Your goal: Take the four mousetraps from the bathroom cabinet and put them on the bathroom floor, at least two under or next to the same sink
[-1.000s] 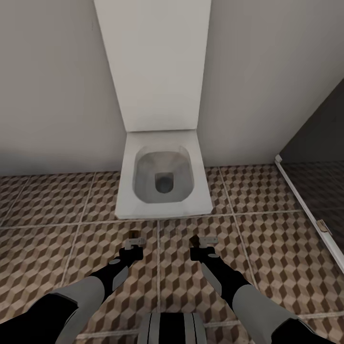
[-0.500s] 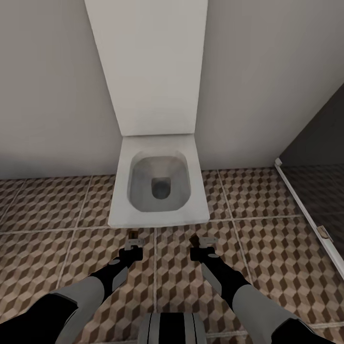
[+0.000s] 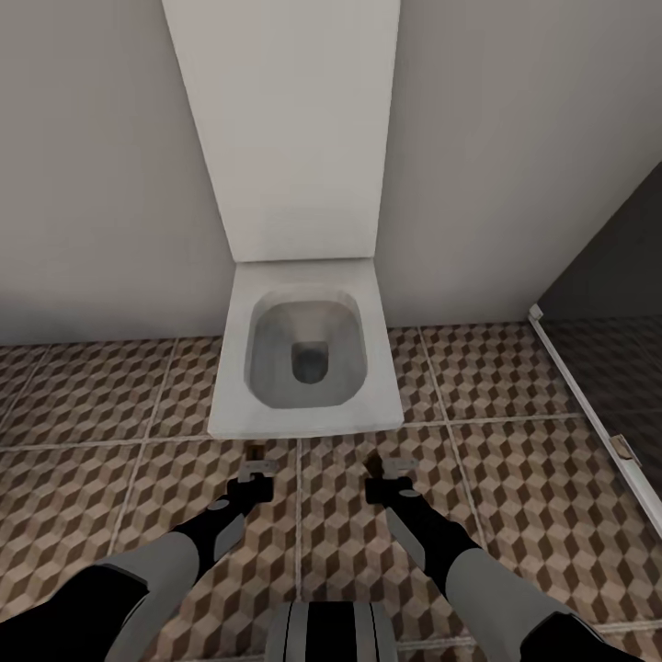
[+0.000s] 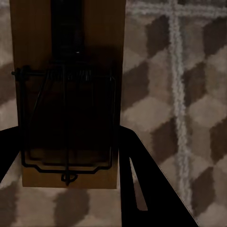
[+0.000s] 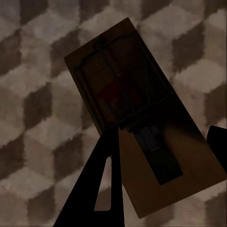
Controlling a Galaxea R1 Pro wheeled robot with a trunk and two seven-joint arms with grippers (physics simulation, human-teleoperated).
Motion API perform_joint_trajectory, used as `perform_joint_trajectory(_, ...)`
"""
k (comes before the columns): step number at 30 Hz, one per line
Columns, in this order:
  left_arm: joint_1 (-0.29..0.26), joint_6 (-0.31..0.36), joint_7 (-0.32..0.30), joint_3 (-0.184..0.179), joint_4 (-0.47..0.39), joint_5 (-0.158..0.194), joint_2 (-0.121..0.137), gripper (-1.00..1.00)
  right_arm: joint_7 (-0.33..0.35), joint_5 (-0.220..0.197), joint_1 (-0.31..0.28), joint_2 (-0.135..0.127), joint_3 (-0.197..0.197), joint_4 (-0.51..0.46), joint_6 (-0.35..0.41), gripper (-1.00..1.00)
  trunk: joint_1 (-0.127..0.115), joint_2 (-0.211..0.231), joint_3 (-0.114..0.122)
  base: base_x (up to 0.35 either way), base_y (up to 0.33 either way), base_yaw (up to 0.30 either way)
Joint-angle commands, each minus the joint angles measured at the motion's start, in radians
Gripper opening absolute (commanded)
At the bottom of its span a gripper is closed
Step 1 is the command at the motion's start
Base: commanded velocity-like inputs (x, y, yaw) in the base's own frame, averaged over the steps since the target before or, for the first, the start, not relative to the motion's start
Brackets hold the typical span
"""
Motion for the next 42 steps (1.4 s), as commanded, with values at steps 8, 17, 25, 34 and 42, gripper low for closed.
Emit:
perform_joint_trajectory(8,-0.001,-0.004,0.0,-0.008,0.001,0.007,0.006,-1.0,-0.013,-0.006,-0.001,-0.004,0.008,0.003,0.037,-1.0,0.0,0.0,-0.001,0.0,0.0,0.0)
perform_joint_trajectory(17,-0.001,-0.004,0.0,-0.008,0.001,0.007,0.006,-1.0,-0.013,-0.005,-0.001,-0.005,0.009,0.005,0.041,-1.0,0.0,0.0,-0.001,0.0,0.0,0.0)
perform_joint_trajectory(25,-0.001,-0.005,0.0,-0.008,0.001,0.007,0.006,-1.0,-0.013,-0.005,-0.001,-0.018,0.009,0.017,0.041,-1.0,0.0,0.0,-0.001,0.0,0.0,0.0)
perform_joint_trajectory(34,-0.001,-0.006,0.0,-0.008,0.0,0.007,0.006,-1.0,-0.012,-0.005,-0.001,-0.033,0.009,0.022,0.04,-1.0,0.0,0.0,-0.001,0.0,0.0,0.0)
perform_joint_trajectory(42,-0.001,-0.006,0.0,-0.008,0.0,0.007,0.006,-1.0,-0.012,-0.005,-0.001,-0.034,0.009,0.022,0.04,-1.0,0.0,0.0,-0.001,0.0,0.0,0.0)
